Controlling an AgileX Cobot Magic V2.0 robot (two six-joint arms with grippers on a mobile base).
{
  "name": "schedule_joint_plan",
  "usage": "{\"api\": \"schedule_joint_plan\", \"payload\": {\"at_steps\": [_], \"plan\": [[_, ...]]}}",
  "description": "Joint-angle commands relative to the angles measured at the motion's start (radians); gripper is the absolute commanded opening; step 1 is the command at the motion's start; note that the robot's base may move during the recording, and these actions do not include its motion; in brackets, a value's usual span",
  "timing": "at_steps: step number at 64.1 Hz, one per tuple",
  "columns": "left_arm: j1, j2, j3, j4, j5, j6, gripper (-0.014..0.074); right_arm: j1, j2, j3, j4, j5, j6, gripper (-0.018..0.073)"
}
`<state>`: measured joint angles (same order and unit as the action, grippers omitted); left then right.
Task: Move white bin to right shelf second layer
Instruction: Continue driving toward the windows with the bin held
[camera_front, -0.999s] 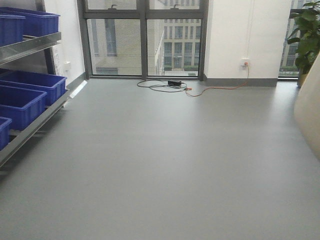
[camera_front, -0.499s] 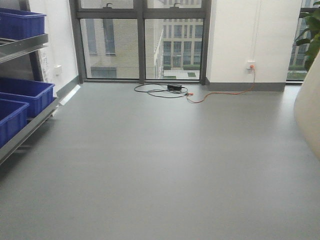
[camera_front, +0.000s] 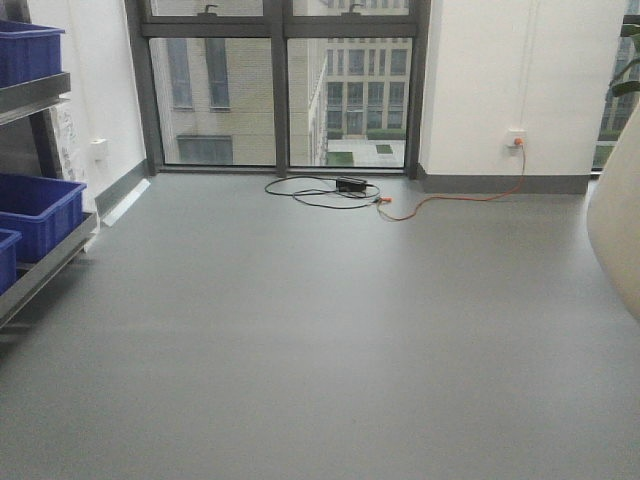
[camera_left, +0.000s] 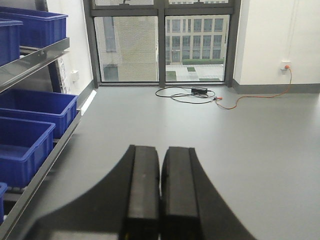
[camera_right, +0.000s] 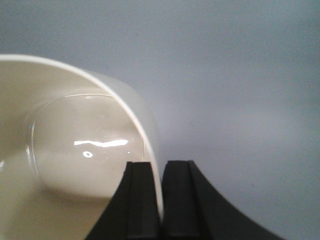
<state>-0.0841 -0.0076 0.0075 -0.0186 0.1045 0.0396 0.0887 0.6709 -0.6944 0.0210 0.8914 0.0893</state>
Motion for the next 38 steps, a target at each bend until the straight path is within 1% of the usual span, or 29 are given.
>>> {"api": "schedule_joint_plan", "payload": {"at_steps": [1, 38], "plan": [[0.0, -0.015, 0.029, -0.008, -0.083, -0.005, 0.0085, -0.005, -0.002, -0.026, 0.001, -0.072, -0.005, 0.0055], [0.0, -0.015, 0.029, -0.008, -0.083, -0.005, 0.0085, -0.005, -0.002, -0.026, 0.001, -0.073, -0.005, 0.0055]]}}
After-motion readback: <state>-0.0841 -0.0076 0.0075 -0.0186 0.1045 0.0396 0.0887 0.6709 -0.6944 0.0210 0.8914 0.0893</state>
